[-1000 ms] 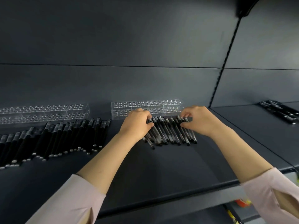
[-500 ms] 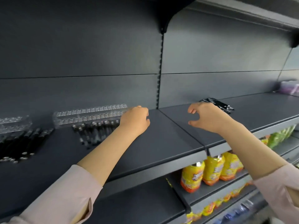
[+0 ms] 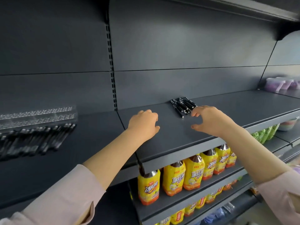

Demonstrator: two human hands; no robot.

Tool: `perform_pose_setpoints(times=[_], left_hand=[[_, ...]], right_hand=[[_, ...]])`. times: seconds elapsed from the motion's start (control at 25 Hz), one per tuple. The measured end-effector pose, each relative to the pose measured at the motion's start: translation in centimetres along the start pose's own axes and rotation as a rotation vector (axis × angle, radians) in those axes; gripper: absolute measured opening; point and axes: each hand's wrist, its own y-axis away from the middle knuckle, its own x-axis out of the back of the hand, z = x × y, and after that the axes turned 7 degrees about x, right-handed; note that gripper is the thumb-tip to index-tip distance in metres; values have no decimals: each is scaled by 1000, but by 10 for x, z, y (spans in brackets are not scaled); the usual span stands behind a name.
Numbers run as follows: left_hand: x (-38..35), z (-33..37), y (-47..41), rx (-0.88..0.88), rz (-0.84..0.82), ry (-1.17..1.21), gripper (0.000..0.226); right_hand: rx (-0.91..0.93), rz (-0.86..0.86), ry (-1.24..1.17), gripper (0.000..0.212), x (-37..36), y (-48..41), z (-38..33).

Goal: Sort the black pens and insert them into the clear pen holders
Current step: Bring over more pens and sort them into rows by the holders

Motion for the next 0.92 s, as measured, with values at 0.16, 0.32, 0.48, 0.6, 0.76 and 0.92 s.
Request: perform_pose_setpoints(times=[0.16, 0.32, 0.48, 0.6, 0.76, 0.92], left_hand=[[-18, 15, -53, 38, -26, 59, 37], [-39, 30, -107, 104, -67, 156, 39], [-64, 58, -153, 191, -144, 221, 45], [-80, 80, -185, 297, -192, 268, 45], [-96, 112, -228, 555, -190, 389, 73], [-105, 143, -250, 734, -217, 306, 99]], right_hand=[[-23, -14, -17, 42, -11, -41, 43], [-37, -72, -30, 46, -21, -76, 84], [-42, -115, -142, 50, -41, -109, 134], [-20, -143, -251, 47, -53, -148, 172], [128, -189, -379, 49, -74, -209, 209], [278, -269, -444, 51, -91, -250, 227]])
